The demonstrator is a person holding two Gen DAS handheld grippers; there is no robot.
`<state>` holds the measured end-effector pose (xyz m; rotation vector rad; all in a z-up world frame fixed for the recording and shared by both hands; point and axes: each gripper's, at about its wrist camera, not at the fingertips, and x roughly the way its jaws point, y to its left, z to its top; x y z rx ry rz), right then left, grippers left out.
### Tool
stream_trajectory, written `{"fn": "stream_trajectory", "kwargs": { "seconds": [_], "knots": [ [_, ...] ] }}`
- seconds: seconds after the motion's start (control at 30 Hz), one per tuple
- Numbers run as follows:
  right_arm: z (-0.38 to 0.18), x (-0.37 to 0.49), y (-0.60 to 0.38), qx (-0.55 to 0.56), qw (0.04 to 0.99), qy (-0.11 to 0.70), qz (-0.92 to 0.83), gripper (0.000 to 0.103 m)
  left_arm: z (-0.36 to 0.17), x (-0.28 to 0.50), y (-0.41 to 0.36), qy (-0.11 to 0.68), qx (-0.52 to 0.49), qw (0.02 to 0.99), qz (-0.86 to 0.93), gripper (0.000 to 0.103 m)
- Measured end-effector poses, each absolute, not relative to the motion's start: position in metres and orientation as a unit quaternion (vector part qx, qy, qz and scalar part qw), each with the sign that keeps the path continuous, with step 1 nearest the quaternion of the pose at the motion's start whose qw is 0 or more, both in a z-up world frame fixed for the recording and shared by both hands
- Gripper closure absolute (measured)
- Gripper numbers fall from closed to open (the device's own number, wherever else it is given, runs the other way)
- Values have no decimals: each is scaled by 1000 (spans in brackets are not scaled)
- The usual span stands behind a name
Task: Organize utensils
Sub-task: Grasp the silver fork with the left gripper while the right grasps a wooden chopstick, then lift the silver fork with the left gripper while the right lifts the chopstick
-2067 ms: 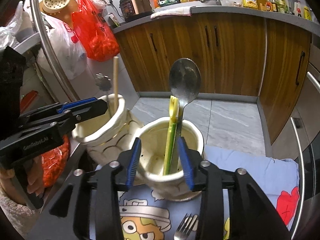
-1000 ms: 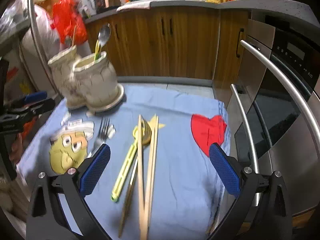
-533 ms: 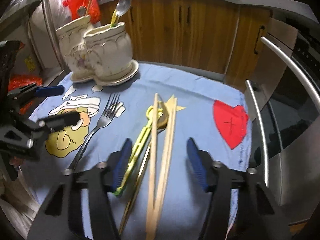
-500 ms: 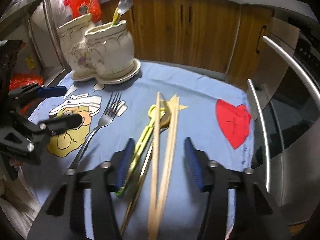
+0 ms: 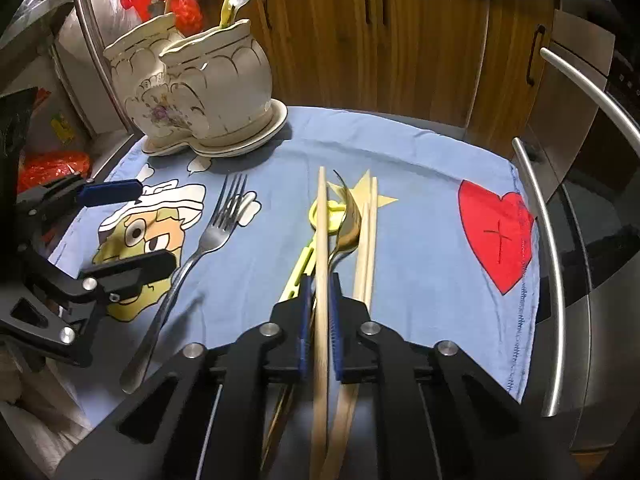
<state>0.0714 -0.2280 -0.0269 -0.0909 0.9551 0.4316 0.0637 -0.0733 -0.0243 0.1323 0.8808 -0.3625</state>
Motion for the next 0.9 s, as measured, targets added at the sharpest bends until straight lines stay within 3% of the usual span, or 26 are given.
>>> {"fn": "stream_trajectory", "kwargs": {
  "seconds": [0.17, 0.4, 0.67, 0.8, 0.9],
  "knots": [
    [-24, 69, -230, -34, 870, 448, 204, 97, -27, 68, -78, 431, 58, 881, -185, 12],
    [-15, 65, -235, -18, 875, 434, 211, 97, -33, 86, -90, 446, 43, 874, -187, 34],
    [-14, 61, -241, -10, 878, 428, 214, 97, -41, 108, -90, 448, 29, 875, -179, 53],
    [-13, 61, -242, -8, 879, 425, 214, 97, -40, 110, -92, 438, 34, 878, -191, 73],
    [-11, 60, -241, -7, 881, 422, 216, 97, -40, 111, -92, 436, 35, 877, -200, 78]
  ]
}}
